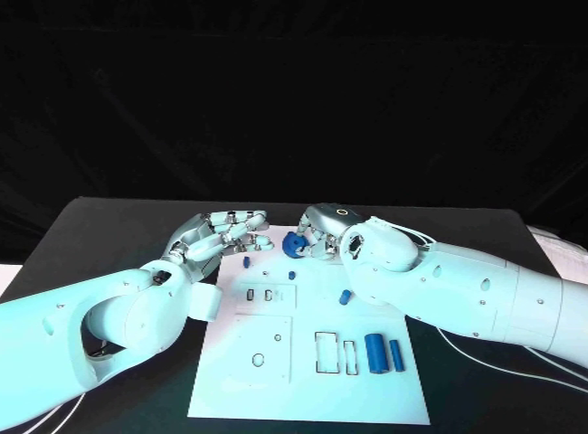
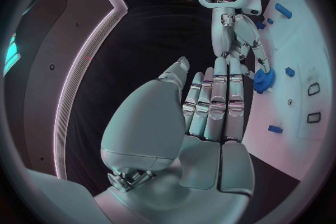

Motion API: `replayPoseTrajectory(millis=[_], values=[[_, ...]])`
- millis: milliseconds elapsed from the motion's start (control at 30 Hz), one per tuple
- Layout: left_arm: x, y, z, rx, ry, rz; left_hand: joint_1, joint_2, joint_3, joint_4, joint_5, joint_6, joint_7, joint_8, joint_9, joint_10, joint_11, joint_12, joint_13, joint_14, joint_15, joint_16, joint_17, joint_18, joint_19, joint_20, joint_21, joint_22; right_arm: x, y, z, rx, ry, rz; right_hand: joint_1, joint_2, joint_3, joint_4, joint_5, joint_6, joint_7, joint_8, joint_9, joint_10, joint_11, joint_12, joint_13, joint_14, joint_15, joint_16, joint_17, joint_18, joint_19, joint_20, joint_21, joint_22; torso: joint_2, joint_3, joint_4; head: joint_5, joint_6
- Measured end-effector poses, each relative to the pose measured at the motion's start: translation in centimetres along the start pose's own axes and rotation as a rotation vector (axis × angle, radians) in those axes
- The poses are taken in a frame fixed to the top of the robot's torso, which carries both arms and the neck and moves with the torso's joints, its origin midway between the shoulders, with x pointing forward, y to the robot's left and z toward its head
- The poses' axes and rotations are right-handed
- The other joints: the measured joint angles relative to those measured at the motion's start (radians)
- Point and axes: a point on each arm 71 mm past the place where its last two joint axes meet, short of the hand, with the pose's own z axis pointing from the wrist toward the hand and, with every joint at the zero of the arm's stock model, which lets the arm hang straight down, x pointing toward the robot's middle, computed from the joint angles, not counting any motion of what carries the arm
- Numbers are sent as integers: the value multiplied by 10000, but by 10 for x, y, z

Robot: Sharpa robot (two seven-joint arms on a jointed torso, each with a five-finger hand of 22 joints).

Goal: Assemble the parts on the task board

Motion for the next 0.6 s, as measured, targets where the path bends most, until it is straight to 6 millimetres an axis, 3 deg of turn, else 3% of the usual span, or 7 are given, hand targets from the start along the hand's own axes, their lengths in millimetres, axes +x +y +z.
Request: replayPoseTrajectory(millis=[600], values=[[1, 0, 0, -20, 37, -16, 0, 0, 0, 0, 0, 0, 0, 0, 0, 0, 0, 0, 0, 0, 0, 0, -2, 0, 0, 0, 0, 1, 6, 11, 7, -169, 135, 31, -193, -65, -1, 1, -77, 147, -36, -61, 13, 1, 2, -78, -2, 0, 1, 0, -2, 0, 0, 0, 0, -3, -5, -1, -16, 39, -22]])
